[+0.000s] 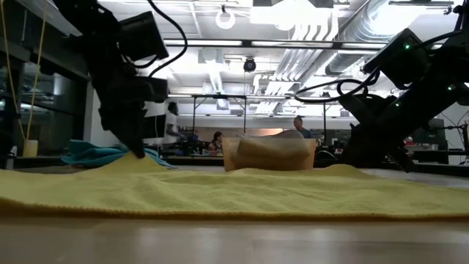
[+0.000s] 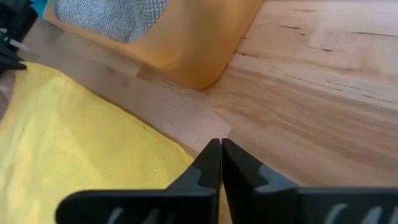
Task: Fold microfiber towels
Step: Fold the right yellow microfiber cloth
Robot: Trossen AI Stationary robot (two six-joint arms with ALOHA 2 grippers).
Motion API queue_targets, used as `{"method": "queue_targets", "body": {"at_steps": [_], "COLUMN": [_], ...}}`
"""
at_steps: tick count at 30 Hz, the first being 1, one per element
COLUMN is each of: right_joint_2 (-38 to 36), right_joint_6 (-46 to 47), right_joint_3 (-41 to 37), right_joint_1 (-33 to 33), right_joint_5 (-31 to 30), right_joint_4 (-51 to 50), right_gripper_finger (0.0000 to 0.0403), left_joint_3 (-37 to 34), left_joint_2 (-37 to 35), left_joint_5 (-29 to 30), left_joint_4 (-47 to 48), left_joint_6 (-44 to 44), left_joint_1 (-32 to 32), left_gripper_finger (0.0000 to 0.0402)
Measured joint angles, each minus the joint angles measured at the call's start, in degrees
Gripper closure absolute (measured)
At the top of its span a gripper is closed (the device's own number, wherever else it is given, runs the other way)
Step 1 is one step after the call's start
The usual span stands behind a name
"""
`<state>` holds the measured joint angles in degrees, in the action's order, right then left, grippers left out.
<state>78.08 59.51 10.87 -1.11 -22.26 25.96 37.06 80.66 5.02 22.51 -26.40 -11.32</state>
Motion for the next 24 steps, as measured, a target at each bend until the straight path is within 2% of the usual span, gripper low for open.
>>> {"method": "queue_targets", "body": {"at_steps": [15,20,24], "right_joint_2": [-1.0,-5.12,-9.61], "right_joint_6": [-4.69,-8.05,-8.58], "right_joint_3": [-0.02,-0.02,-0.02], "right_joint_1": [-0.02,-0.02,-0.02], "right_joint_5": [0.05,-1.19,-1.99], "right_joint_4": [0.02,-0.8,-6.43], "right_gripper_finger": [0.0403,0.0403,0.0403], "left_joint_3": [0.0,0.28,2.05], "left_joint_2": [0.0,0.02,0.02], "left_joint_5": [1.92,3.7,6.46], "left_joint_4": [-1.16,-1.09,-0.88], "left_joint_6": [1.09,1.67,3.66], "left_joint_1": [0.0,-0.01,-0.01], "left_gripper_finger": [0.0401,0.0401,0.0401]}}
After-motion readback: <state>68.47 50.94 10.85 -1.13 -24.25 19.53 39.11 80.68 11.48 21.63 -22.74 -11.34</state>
